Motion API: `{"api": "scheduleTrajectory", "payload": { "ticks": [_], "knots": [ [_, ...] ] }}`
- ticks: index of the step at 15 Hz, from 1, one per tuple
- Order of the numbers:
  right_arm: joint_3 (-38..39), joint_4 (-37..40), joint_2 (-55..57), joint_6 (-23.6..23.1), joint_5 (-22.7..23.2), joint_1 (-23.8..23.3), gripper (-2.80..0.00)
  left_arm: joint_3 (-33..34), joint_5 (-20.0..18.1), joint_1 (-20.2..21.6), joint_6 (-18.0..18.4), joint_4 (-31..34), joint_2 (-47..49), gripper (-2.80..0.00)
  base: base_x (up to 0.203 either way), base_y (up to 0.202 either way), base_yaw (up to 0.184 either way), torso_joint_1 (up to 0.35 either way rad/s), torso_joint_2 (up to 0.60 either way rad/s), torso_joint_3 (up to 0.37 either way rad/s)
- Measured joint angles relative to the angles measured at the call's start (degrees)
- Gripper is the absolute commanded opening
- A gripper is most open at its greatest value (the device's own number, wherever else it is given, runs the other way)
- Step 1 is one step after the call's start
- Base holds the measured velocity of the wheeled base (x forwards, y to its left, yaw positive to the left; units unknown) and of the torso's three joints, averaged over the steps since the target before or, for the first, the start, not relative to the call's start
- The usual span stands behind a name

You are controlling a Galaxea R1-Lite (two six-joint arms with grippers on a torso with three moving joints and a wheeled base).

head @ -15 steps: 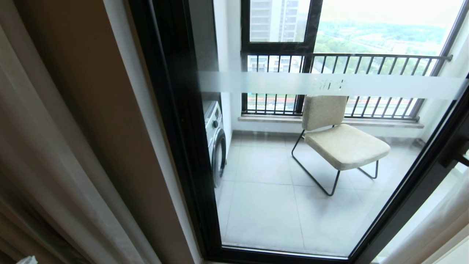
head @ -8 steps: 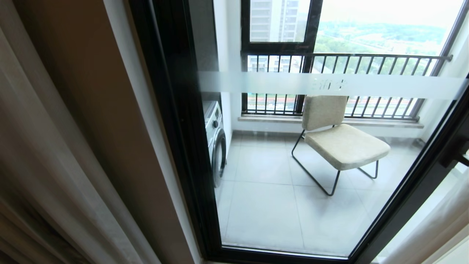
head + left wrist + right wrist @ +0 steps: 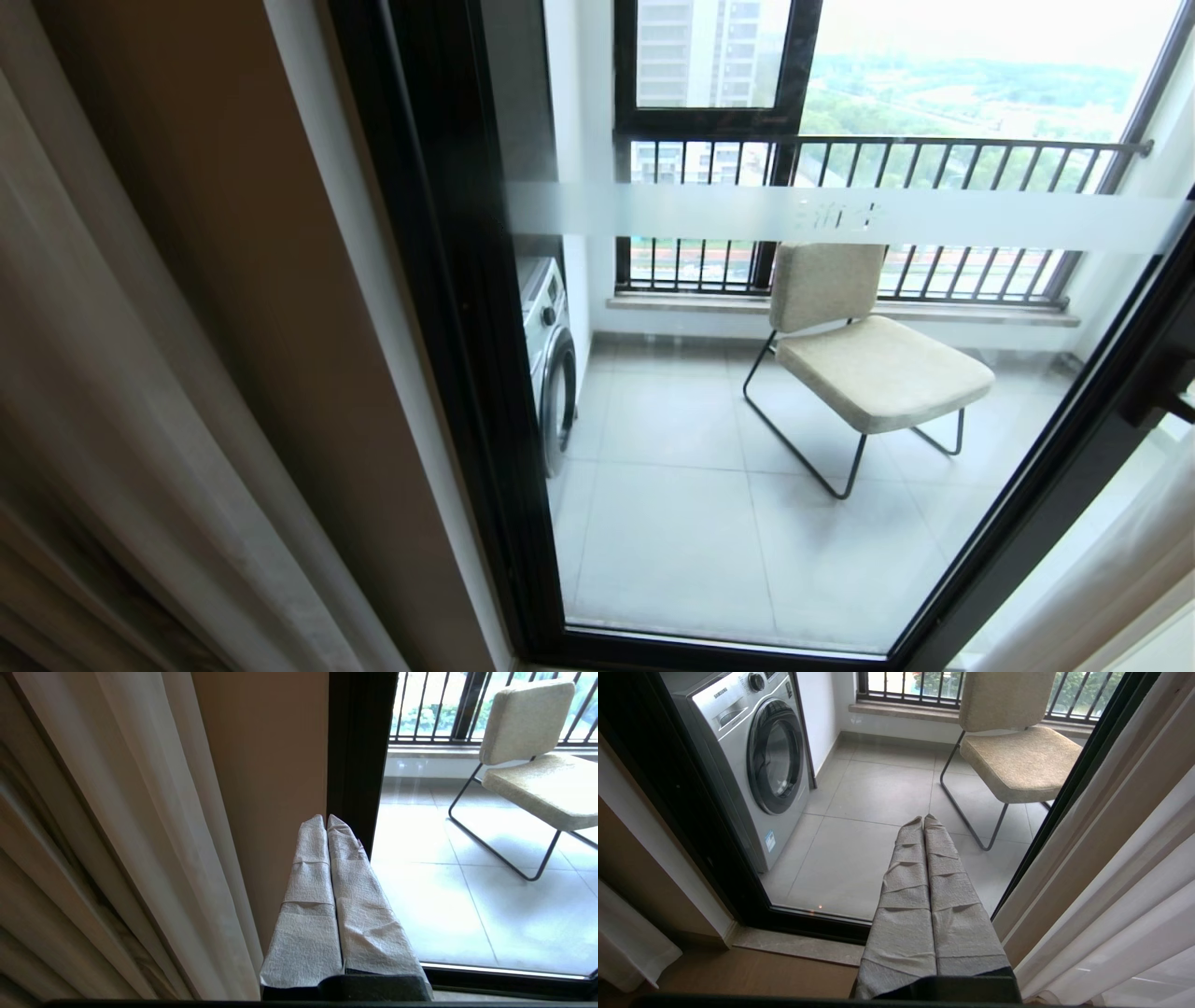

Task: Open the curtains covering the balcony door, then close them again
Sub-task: Pull the inner curtains open on both sides

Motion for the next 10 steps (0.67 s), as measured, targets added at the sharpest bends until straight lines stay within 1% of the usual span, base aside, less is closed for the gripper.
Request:
{"api": "scheduleTrajectory", "payload": {
  "ticks": [10],
  "knots": [
    [0.0, 0.0, 0.0, 0.0, 0.0, 0.0, -2.80, 0.0, -0.1, 0.0, 0.0, 0.0, -0.7, -2.80, 0.000, 0.000, 0.000, 0.000, 0.00, 0.000]
  ]
}}
